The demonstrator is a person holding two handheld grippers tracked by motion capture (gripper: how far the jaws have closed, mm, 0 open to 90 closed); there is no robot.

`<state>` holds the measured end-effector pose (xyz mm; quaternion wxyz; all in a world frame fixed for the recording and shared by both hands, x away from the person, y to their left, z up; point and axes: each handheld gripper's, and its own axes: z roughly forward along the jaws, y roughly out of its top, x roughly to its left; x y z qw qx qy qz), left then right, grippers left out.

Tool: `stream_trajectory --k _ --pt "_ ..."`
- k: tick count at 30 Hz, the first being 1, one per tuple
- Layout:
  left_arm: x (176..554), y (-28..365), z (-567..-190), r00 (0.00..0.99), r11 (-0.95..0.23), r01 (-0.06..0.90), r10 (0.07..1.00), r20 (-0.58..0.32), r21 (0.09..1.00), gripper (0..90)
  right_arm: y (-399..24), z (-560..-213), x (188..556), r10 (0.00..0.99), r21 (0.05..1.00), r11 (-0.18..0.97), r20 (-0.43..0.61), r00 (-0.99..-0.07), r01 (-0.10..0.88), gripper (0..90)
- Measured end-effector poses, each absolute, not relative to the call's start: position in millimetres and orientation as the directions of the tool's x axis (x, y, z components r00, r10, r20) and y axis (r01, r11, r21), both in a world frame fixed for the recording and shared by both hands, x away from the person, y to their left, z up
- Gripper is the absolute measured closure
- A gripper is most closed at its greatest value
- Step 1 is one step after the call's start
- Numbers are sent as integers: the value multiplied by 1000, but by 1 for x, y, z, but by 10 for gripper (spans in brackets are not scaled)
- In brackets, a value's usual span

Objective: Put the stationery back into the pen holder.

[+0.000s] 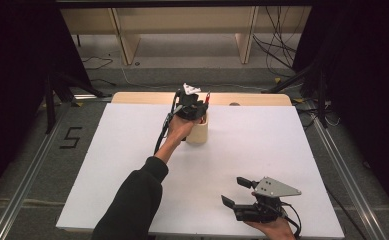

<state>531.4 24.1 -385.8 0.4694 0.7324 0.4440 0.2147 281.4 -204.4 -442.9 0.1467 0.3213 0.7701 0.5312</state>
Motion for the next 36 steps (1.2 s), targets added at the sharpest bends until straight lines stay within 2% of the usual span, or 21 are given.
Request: stream_trajectory --k 4,6,11,15,36 --pt "526 25 -380 527 -196 450 846 -82 871 551 -205 -443 282 652 913 227 115 -749 338 227" --pt "523 29 -373 532 -185 463 840 -105 867 470 -205 -443 282 653 913 225 118 -749 339 227" --pt "513 40 -359 547 -191 487 827 -127 852 382 -205 -443 282 657 912 230 112 -746 340 227" --pt "506 48 -354 566 -221 512 814 -133 830 337 -205 -443 282 662 912 230 110 -742 340 227" --pt "449 85 -362 663 -233 514 719 -209 826 284 -206 -444 284 672 910 225 114 -732 348 225"
